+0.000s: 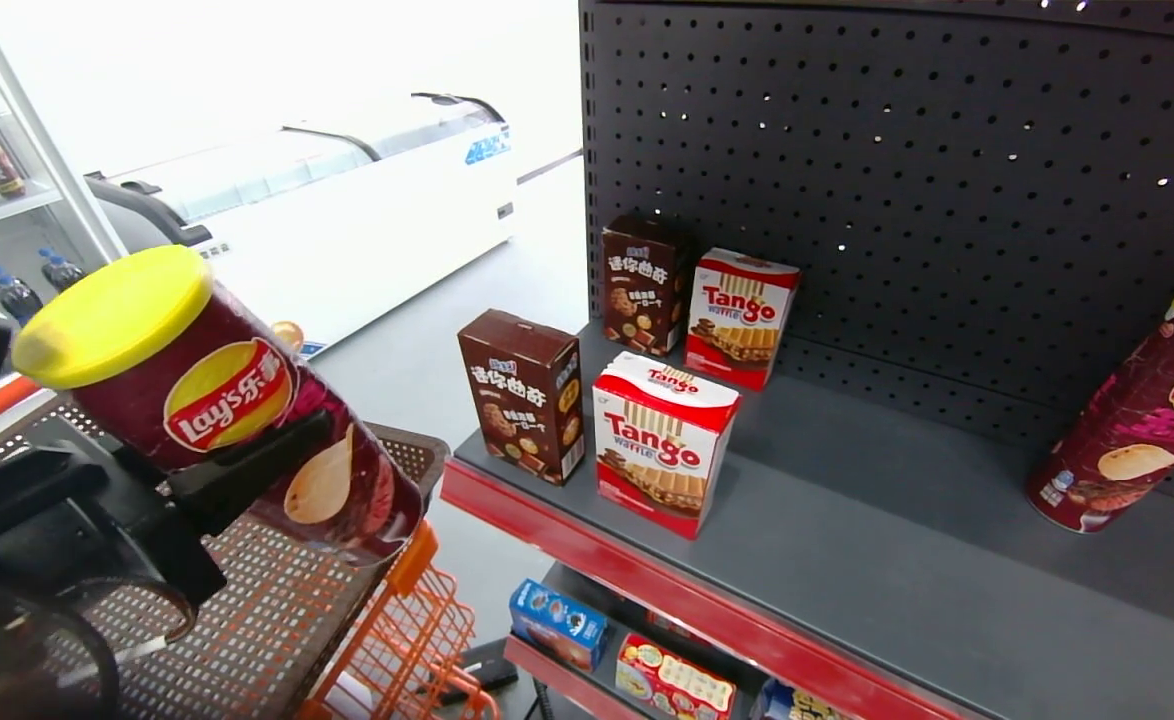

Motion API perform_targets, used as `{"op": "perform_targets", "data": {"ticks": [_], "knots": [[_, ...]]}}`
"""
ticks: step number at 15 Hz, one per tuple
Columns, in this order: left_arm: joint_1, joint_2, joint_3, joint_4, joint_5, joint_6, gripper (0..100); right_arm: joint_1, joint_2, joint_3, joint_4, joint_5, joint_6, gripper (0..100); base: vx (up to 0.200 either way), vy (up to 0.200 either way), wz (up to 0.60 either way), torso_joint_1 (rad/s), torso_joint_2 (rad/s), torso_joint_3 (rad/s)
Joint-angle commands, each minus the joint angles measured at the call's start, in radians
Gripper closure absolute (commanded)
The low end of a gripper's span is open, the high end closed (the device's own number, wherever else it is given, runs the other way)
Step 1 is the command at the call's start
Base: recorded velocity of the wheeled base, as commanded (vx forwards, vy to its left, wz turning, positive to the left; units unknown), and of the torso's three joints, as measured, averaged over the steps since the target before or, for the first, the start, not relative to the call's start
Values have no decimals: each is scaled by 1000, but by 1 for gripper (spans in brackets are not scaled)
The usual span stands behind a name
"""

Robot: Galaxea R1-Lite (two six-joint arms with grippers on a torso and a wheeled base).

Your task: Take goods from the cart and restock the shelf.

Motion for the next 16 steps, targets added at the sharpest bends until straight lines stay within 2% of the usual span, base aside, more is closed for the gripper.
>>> {"op": "perform_targets", "data": {"ticks": [1,4,5,6,8,11,13,16], "knots": [[-43,-84,3,20,-1,-4,100,0,0,0,0,0,0,0,0,0,0,0,0,0],[-56,-140,-9,152,-11,-2,100,0,0,0,0,0,0,0,0,0,0,0,0,0],[-63,-143,-11,168,-21,-2,100,0,0,0,0,2,0,0,0,0,0,0,0,0],[-79,-156,-11,194,-72,-1,100,0,0,1,0,0,0,0,0,0,0,0,0,0],[-79,-154,-14,200,-95,3,100,0,0,0,0,0,0,0,0,0,0,0,0,0],[-79,-154,-19,200,-97,1,100,0,0,0,0,0,0,0,0,0,0,0,0,0],[-112,-154,-12,207,-127,1,100,0,0,0,0,0,0,0,0,0,0,0,0,0],[-168,-148,-22,278,-133,3,100,0,0,1,0,0,0,0,0,0,0,0,0,0]]}}
